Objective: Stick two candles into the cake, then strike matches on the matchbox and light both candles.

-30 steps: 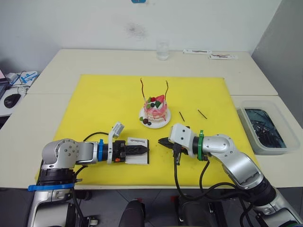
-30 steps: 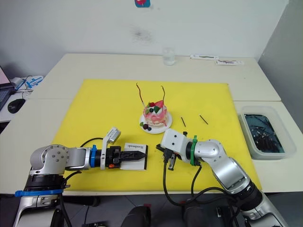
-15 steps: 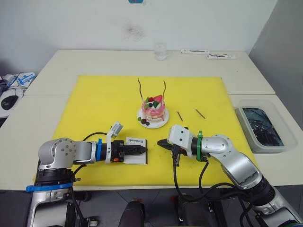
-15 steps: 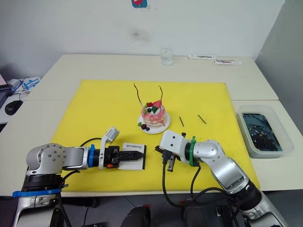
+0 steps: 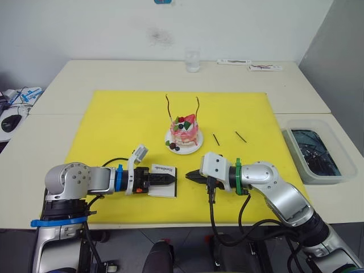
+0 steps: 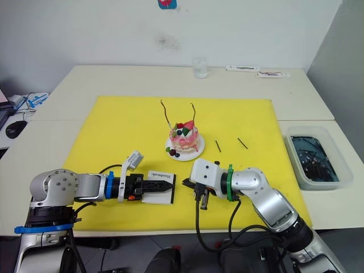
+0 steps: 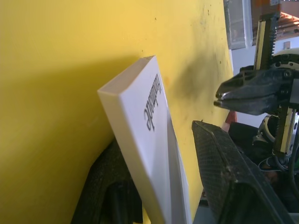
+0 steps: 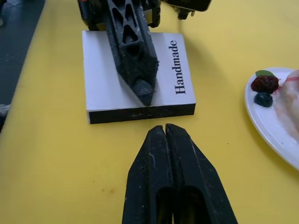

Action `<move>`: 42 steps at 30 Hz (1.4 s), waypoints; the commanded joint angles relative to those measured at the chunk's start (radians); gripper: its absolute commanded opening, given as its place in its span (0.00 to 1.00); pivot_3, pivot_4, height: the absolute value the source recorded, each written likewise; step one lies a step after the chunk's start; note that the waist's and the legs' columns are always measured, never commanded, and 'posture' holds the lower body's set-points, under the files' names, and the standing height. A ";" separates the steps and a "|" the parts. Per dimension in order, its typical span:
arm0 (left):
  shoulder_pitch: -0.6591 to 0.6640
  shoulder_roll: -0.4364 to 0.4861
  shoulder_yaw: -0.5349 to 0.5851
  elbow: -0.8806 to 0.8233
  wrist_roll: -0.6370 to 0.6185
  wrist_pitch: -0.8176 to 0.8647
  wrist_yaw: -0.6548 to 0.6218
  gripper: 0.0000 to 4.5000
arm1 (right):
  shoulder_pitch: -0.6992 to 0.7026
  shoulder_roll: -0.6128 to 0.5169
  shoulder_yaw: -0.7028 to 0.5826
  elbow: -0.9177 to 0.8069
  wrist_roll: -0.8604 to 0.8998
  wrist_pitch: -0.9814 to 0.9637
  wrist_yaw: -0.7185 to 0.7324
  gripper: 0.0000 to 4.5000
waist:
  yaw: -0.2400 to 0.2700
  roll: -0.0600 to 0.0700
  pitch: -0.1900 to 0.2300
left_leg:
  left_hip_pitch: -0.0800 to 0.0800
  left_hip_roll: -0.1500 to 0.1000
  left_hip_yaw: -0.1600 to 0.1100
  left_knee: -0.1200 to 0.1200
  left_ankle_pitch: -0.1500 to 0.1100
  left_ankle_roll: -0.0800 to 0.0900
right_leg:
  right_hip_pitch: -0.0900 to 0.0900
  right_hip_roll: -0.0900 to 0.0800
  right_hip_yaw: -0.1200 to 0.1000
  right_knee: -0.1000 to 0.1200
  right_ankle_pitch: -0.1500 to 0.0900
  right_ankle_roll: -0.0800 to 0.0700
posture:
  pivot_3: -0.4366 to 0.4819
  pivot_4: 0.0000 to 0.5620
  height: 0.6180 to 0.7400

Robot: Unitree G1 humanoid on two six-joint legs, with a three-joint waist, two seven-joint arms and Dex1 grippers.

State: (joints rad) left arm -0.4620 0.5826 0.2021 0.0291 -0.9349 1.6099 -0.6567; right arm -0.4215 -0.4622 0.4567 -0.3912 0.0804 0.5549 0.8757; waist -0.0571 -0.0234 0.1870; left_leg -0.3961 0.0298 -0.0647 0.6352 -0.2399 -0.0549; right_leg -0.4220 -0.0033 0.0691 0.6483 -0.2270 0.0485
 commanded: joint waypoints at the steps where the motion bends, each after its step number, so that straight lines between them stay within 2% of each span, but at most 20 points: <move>1: -0.019 0.034 0.005 -0.004 0.016 0.004 0.013 0.43 | -0.011 -0.004 -0.003 -0.026 0.017 -0.019 0.019 0.00 | 0.000 0.000 0.000 | 0.000 0.000 0.000 0.000 0.000 0.000 | 0.000 0.000 0.000 0.000 0.000 0.000 | 0.48 0.27 1.00; 7: -0.024 0.054 -0.011 -0.005 0.005 0.004 0.008 0.43 | -0.014 -0.002 -0.002 -0.018 0.012 -0.022 0.023 0.00 | 0.000 0.000 0.000 | 0.000 0.000 0.000 0.000 0.000 0.000 | 0.000 0.000 0.000 0.000 0.000 0.000 | 0.48 0.27 1.00; 31: 0.007 0.013 -0.052 -0.059 -0.031 0.004 0.004 0.43 | -0.010 -0.003 0.036 0.027 -0.033 -0.015 0.003 0.00 | 0.001 0.000 0.000 | -0.001 0.000 0.000 0.000 0.000 0.000 | 0.000 0.000 0.000 0.000 0.000 0.000 | 0.48 0.27 1.00; 42: 0.011 0.009 -0.055 -0.061 -0.026 0.004 0.004 0.43 | -0.036 0.061 0.091 0.094 -0.077 -0.029 -0.014 0.00 | 0.000 0.000 0.000 | 0.000 0.000 0.000 0.000 0.000 0.000 | 0.000 0.000 0.000 0.000 0.000 0.000 | 0.48 0.27 1.00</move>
State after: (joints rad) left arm -0.4643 0.6027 0.1645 -0.0088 -0.9455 1.6028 -0.6455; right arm -0.4438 -0.4086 0.5368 -0.2866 0.0097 0.5490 0.8644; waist -0.0567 -0.0235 0.1869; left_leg -0.3966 0.0298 -0.0646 0.6353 -0.2399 -0.0550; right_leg -0.4216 -0.0035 0.0691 0.6480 -0.2270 0.0484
